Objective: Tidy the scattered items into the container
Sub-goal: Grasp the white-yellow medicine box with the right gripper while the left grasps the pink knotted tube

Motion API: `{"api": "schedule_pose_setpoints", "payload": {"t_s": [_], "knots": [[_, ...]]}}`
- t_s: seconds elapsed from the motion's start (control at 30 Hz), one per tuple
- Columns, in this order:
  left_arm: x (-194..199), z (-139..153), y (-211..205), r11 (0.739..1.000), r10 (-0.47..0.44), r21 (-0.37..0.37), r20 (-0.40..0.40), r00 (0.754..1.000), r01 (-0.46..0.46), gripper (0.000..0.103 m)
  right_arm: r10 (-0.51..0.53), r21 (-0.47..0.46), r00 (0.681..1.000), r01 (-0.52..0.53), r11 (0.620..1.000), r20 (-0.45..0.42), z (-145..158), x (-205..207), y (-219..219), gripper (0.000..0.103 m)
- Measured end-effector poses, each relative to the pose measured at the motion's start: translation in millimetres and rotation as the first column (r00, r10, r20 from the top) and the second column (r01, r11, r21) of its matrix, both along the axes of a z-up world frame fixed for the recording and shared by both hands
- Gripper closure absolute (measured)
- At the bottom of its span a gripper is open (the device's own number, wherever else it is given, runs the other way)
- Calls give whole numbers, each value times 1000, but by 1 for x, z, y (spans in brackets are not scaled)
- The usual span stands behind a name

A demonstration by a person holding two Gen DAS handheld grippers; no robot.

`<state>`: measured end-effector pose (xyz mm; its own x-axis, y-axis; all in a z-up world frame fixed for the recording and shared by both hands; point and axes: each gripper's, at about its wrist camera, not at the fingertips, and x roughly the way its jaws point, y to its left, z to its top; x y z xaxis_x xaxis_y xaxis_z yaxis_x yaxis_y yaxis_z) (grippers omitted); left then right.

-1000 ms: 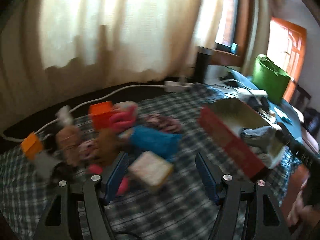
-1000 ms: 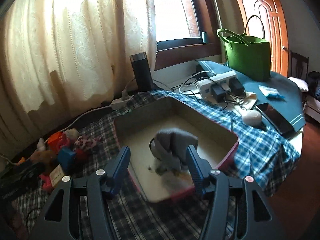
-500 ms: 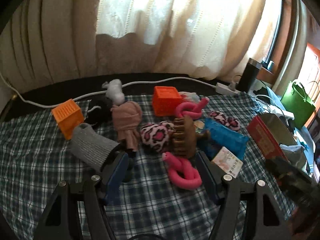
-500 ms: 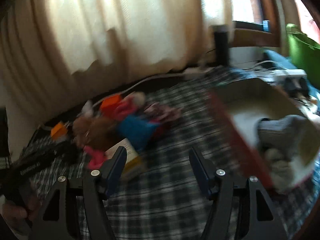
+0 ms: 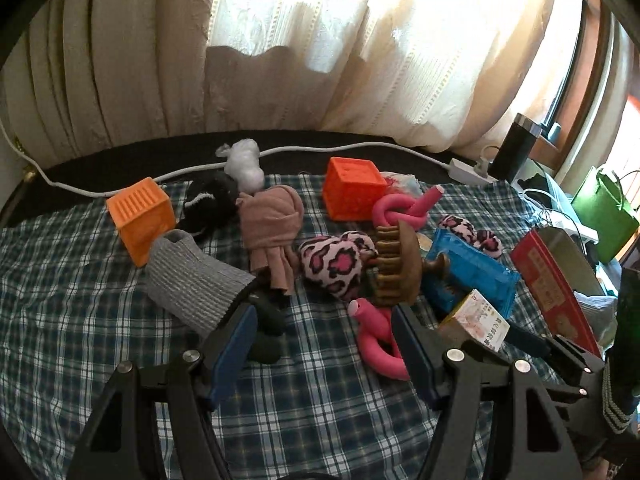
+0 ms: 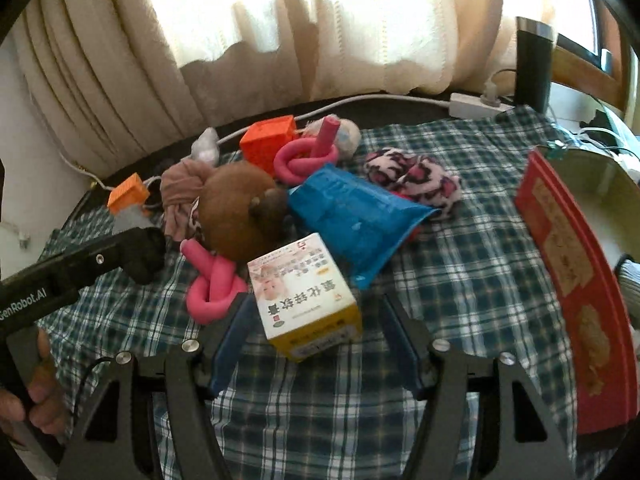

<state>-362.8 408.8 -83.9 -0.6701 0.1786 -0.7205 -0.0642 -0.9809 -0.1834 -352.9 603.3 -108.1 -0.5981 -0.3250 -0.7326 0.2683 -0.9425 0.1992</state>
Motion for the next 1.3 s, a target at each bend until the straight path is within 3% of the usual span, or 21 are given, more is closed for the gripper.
{"api": "schedule_pose_setpoints", "payload": {"t_s": [0.07,0.17,0.57,1.07,1.1,1.13,1.3], "knots": [[-1,-1,1,1000,-7,-5,3,1000,7,32,14,-1,1000,-14,1000,10,-4,-1,-2,34],[-1,-4,4,1000,-24,-11,14,1000,24,32,22,-3,1000,-22,1000,21,-6,-1,-1,48],[-4,-29,38,982,-172,-64,76,982,177,32,-110,-39,990,107,993,-91,23,28,39,49],[-17,-47,52,976,-219,28,115,969,218,31,-202,-81,971,193,978,-127,34,45,74,49],[-17,-47,51,976,-219,39,113,969,216,32,-205,-82,970,196,977,-128,34,46,75,49],[-17,-47,50,976,-217,48,109,970,213,42,-209,-83,969,199,976,-129,34,46,76,49],[-12,-39,44,977,-208,70,75,975,203,42,-240,-87,958,229,970,-155,40,53,84,49]]}}
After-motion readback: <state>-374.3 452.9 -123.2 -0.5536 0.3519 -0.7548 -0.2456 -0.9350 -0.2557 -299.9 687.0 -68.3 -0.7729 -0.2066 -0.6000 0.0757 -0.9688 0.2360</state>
